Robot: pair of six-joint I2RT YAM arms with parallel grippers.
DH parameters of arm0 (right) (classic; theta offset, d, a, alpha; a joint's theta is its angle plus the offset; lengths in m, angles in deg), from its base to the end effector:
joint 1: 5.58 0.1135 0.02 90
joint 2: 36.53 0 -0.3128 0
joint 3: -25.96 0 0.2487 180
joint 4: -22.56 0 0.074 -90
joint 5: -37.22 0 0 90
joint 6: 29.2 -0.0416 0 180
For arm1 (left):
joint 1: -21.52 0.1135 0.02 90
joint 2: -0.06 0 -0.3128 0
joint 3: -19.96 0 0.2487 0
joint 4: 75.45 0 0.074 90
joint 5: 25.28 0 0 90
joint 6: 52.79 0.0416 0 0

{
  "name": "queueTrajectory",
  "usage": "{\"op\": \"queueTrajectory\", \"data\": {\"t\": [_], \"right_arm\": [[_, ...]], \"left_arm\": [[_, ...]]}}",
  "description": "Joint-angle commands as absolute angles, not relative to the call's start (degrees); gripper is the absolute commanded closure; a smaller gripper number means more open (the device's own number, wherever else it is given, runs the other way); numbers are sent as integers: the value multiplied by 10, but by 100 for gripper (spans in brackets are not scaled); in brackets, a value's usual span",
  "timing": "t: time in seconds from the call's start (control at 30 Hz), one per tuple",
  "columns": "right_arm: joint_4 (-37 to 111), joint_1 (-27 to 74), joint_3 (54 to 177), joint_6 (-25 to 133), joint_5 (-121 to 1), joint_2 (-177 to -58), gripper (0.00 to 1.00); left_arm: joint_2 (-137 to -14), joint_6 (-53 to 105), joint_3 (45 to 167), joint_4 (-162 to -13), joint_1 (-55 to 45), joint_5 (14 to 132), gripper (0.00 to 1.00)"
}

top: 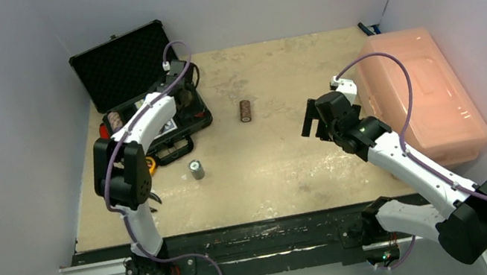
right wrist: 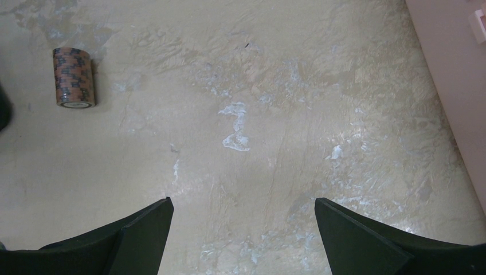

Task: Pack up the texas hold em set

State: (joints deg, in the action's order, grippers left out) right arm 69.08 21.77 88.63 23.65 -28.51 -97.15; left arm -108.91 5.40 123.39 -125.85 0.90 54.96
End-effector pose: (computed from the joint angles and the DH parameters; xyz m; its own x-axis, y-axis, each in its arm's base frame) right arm 0.1810 0.0744 0.3166 -0.5915 0.3138 -0.7427 0.2496 0.9472 0.2014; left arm 0.4083 -0.1461 0.2900 -0.7950 -0.2559 -0.5500 -0.1893 0.9660 -0.1759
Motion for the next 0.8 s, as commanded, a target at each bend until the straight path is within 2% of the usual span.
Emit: {"op": "queueTrajectory", "data": {"t": [0.0,0.77], "right_arm": [[685,216,885,233,-285,-965,1],[686,216,886,236,-283,-967,1]], "left_arm": [[-1113,64,1273,-1263,22,556,100],[-1176,77,1323,-1280,39,557,100]]}}
